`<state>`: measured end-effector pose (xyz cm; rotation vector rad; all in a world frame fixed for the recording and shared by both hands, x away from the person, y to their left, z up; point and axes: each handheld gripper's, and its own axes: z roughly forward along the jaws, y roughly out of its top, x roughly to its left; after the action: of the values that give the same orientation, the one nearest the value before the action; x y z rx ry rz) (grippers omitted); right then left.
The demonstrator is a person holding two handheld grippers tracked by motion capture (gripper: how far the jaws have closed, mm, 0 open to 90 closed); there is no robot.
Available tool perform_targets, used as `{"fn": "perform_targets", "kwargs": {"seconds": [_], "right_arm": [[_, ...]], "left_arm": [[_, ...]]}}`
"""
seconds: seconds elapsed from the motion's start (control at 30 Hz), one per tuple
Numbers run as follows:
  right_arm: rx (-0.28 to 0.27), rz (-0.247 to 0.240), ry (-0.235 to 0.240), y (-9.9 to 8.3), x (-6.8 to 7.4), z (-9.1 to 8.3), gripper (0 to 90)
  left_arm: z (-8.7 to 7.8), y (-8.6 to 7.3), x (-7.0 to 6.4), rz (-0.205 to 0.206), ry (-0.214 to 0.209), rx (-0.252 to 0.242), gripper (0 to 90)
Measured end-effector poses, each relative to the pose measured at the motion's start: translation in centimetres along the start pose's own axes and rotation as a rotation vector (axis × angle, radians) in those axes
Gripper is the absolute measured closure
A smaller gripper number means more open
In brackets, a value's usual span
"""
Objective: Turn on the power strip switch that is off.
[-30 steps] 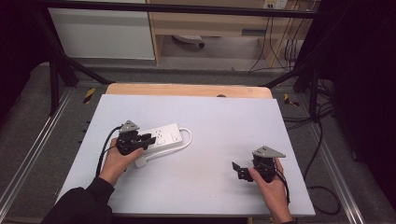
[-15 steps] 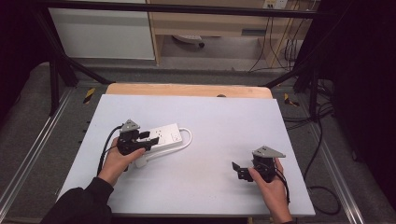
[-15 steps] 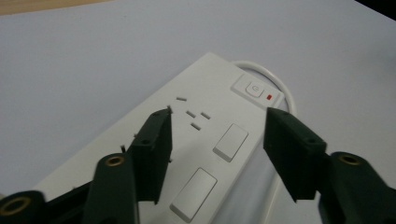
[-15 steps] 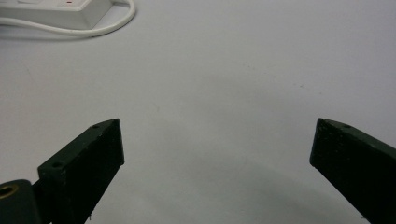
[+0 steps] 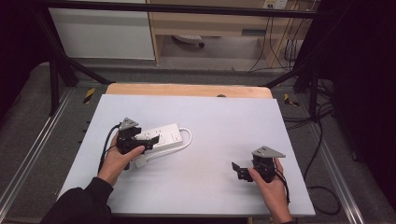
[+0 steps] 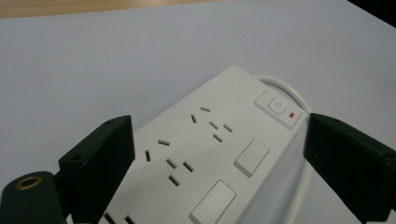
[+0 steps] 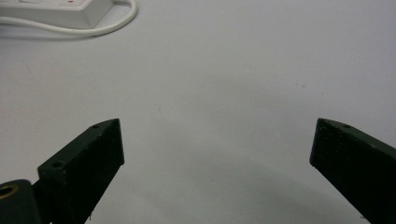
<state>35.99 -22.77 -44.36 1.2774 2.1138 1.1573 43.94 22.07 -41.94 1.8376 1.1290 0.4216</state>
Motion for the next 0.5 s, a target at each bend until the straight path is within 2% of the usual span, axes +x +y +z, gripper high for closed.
{"fn": "perform_targets", "kwargs": {"seconds": [0.17, 0.5], "right_arm": [[0.001, 0.0, 0.001, 0.0, 0.0, 0.0, 3.4], [0.0, -0.002, 0.0, 0.0, 0.0, 0.0, 3.4]], "left_arm": [[-0.5, 0.2, 0.3, -0.014, -0.01, -0.031, 8.4], [-2.1, 1.2, 0.9, -0.009, -0.008, -0.069, 8.8]]}}
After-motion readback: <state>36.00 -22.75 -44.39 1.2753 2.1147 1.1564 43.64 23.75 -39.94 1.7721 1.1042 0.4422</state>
